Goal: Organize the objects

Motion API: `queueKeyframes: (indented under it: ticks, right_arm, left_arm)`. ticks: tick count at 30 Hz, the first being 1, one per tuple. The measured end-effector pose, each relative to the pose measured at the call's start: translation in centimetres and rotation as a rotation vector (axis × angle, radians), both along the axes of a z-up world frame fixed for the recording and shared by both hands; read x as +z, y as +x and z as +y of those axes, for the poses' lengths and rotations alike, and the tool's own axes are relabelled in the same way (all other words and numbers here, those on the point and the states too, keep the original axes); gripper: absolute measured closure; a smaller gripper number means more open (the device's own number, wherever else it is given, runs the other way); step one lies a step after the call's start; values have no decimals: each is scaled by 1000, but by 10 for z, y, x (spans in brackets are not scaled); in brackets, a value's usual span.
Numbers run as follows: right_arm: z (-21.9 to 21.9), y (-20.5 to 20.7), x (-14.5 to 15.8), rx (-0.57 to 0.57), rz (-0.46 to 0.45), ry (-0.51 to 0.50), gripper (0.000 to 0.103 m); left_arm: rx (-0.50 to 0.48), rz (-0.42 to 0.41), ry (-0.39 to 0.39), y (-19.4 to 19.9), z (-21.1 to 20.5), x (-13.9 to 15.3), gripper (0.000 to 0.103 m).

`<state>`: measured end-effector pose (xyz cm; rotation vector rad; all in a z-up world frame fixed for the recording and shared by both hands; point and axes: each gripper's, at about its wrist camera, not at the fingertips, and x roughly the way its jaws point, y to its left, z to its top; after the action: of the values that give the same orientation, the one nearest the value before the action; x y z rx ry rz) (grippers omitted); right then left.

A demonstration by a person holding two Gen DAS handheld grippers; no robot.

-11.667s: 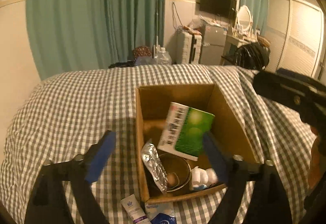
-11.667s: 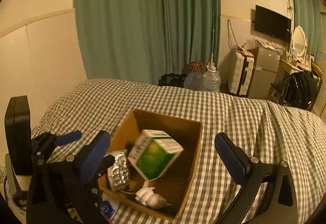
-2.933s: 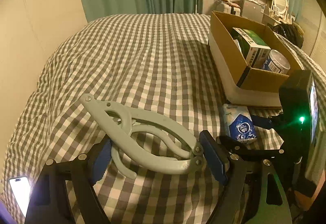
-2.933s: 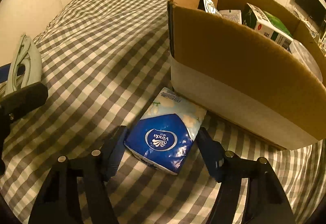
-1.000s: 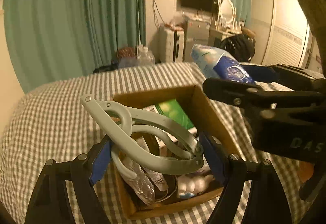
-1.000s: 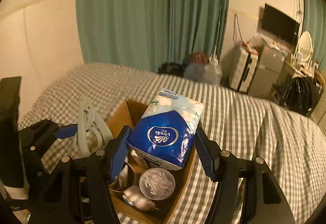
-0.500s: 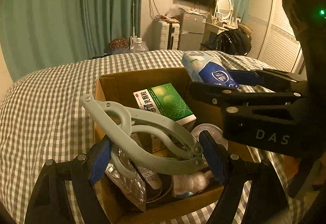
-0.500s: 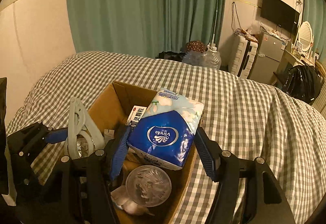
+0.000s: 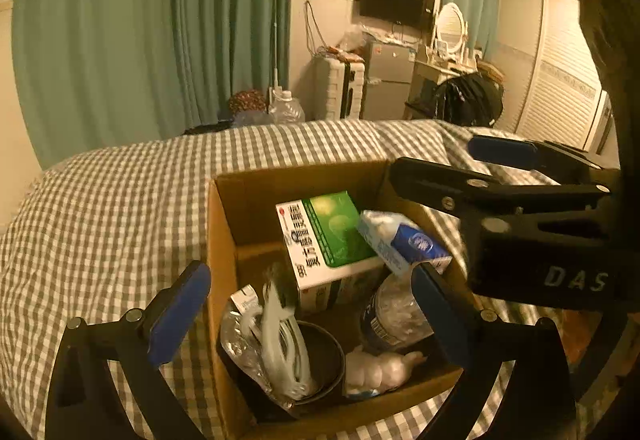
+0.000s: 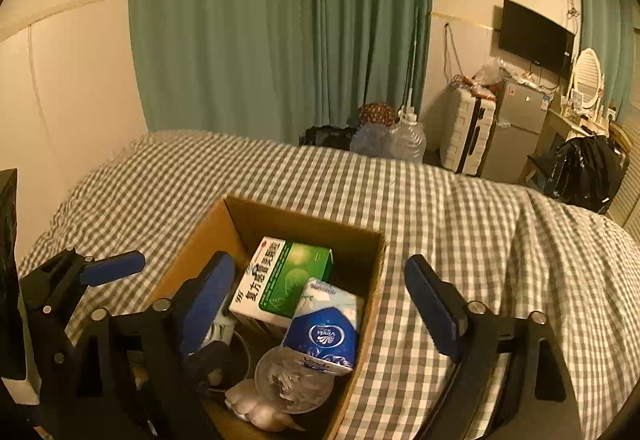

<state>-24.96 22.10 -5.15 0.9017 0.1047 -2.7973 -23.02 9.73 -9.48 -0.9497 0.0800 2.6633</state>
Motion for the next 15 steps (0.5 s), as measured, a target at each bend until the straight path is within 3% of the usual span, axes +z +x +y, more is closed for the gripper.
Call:
queueKeyframes:
  ticks: [9, 15]
  right_arm:
    - [11, 49, 71, -40, 190, -18, 1]
    - [20, 90, 108, -60, 302, -47, 0]
  left_arm:
    - [59, 158, 8, 38, -14, 62, 0]
    - [117, 251, 53, 67, -35, 101, 0]
